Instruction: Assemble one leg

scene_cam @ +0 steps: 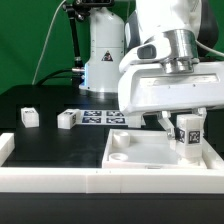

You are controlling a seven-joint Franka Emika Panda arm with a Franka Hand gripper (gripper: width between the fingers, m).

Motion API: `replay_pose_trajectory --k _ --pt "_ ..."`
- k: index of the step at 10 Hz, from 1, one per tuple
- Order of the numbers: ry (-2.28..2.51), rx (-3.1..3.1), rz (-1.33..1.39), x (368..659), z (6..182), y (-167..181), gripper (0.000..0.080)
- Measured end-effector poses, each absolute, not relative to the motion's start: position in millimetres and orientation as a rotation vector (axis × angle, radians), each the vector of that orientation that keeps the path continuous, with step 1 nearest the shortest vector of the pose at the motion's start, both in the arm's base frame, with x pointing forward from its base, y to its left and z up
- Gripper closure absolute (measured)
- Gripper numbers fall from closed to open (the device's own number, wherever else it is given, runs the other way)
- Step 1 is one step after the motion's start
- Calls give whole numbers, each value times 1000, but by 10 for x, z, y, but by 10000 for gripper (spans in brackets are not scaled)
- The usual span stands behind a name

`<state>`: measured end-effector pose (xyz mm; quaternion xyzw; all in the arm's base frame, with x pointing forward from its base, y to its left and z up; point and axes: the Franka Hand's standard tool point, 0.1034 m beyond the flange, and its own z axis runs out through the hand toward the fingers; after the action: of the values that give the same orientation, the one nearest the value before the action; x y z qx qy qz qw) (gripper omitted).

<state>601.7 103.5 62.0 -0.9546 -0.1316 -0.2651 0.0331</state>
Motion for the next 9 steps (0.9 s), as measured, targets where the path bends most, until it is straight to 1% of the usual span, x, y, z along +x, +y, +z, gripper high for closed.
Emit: replay_pose_trajectory --k 1,2,3,4,5,6,9 --pt "-405 -2937 -816 6018 620 1036 509" --pt "-405 -2938 -816 6018 620 1035 344" --pt "-405 -2938 -816 6018 620 1035 344" --pt "-405 -2938 -816 6018 620 1035 201" --pt "-405 -2938 -816 6018 620 1035 201" --pt "-405 -2938 -816 6018 620 1035 158" --pt "-407 -2940 -806 6021 629 1032 150"
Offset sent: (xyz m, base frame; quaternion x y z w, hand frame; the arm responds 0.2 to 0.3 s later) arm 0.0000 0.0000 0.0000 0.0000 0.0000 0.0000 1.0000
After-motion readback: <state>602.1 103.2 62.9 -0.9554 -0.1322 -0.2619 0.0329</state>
